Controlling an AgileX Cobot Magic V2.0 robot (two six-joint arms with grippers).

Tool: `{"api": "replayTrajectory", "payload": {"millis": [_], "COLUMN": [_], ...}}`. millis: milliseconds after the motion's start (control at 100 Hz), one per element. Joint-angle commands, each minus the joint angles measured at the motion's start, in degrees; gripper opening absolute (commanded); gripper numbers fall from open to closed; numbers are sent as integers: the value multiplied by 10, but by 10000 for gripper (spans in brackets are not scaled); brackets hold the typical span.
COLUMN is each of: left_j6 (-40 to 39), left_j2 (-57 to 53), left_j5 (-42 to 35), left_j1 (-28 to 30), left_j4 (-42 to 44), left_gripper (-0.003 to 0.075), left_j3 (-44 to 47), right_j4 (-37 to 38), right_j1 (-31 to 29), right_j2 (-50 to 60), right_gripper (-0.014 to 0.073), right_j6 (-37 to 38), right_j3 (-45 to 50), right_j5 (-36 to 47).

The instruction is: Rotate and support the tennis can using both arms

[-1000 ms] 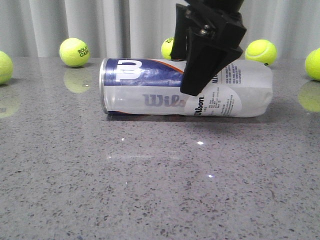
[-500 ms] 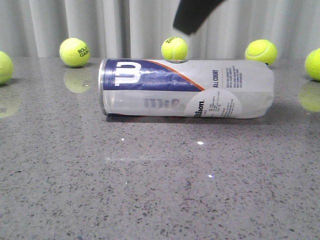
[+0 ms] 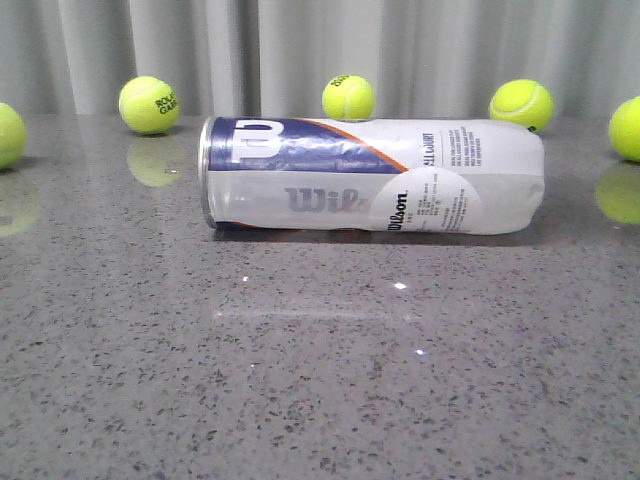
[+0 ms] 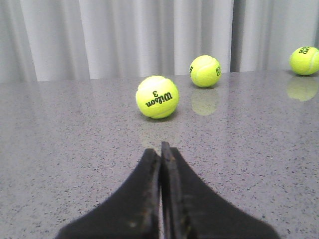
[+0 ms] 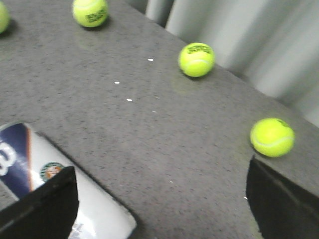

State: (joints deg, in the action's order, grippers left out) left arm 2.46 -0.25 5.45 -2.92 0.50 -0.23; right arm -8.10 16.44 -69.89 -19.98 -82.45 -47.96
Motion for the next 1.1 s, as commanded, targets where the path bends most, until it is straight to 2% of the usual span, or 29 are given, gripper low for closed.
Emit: {"api": "replayTrajectory", "payload": {"millis": [0, 180, 350, 590, 740, 930, 1090], "left_j6": [-4, -4, -4, -4, -4, -4, -4], "left_j2": [-22, -22, -22, -22, -22, -22, -22], "left_j5": [-48, -48, -48, -48, -48, -48, -48], "left_j1": [3, 3, 3, 3, 3, 3, 3], "left_j4": [-5, -5, -5, -5, -5, -5, -5], "left_gripper": [-21, -21, -21, -21, -21, -21, -21], "left_j3": [27, 27, 27, 27, 27, 27, 27], "right_j4": [12, 12, 12, 12, 8, 8, 8], "right_j1": [-46, -129, -167, -170, -170, -170, -170], "right_j2": [33, 87, 161, 283, 361, 406, 407], "right_gripper": [645, 645, 645, 645, 645, 645, 645], "right_j6": [18, 36, 48, 51, 92, 95, 95], "right_j3": [5, 79, 194, 398, 501, 563, 573], "right_j5": [48, 76, 148, 303, 414, 523, 540]}}
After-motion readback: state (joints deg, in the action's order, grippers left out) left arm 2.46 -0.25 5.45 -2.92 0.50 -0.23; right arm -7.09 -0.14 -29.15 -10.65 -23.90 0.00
